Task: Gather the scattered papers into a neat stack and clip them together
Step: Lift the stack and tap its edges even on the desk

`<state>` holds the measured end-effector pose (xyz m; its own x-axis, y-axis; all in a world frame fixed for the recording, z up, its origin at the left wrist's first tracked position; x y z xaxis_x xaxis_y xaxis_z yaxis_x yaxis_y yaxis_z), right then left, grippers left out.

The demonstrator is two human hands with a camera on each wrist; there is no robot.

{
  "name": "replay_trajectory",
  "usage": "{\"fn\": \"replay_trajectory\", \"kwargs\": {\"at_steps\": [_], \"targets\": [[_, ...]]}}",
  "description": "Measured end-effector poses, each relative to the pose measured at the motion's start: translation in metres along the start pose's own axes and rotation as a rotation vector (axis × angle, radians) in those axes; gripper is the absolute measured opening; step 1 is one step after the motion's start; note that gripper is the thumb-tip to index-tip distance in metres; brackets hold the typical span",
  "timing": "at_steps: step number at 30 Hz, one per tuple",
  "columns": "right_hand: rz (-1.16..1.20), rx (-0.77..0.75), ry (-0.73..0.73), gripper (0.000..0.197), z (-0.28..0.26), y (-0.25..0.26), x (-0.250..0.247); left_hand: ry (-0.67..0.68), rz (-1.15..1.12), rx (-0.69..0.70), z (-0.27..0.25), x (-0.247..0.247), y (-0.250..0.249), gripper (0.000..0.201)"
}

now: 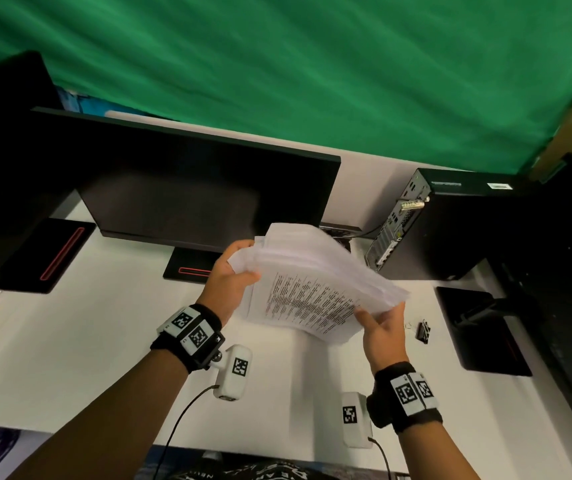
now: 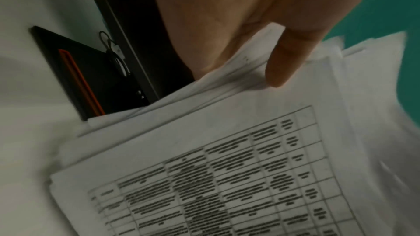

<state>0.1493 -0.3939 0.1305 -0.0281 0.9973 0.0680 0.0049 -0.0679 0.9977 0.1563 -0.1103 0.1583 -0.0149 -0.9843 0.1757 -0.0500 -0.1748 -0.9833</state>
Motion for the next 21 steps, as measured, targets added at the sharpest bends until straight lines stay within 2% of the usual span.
{"fn": "replay_trajectory", "kwargs": {"at_steps": [3,8,12,14,17,21], "targets": [[-0.032,0.002,0.047,0.073,-0.002,-0.006,0.005,-0.023,-0.037,-0.034,0.000,-0.004,0.011,0.059],[-0.023,-0.017,0.056,0.069,0.006,-0.007,0.007,-0.006,-0.036,0.007,0.007,-0.007,0.011,0.069],[-0.031,-0.029,0.056,0.058,0.010,-0.005,0.012,0.023,0.040,-0.006,0.011,-0.002,0.012,0.059],[-0.023,-0.010,0.054,0.059,0.012,-0.008,0.012,0.002,0.026,-0.039,0.014,-0.004,0.017,0.058],[-0.029,0.033,0.096,0.064,0.015,-0.014,0.013,0.044,0.060,-0.045,0.016,-0.002,0.020,0.056],[-0.070,0.007,0.098,0.061,0.018,-0.011,0.013,0.057,0.067,-0.052,0.019,0.001,0.023,0.051]]}}
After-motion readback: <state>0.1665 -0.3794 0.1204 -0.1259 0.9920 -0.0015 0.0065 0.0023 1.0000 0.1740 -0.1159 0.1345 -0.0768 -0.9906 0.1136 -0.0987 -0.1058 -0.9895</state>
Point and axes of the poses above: each hand's wrist, its own z-axis towards the middle knuckle, its own x-axis out of the palm, y = z × x, the point moved 8 cm from there along z, towards the middle knuckle, and after that the axes turned 9 degrees about y, right-handed, at the moved point
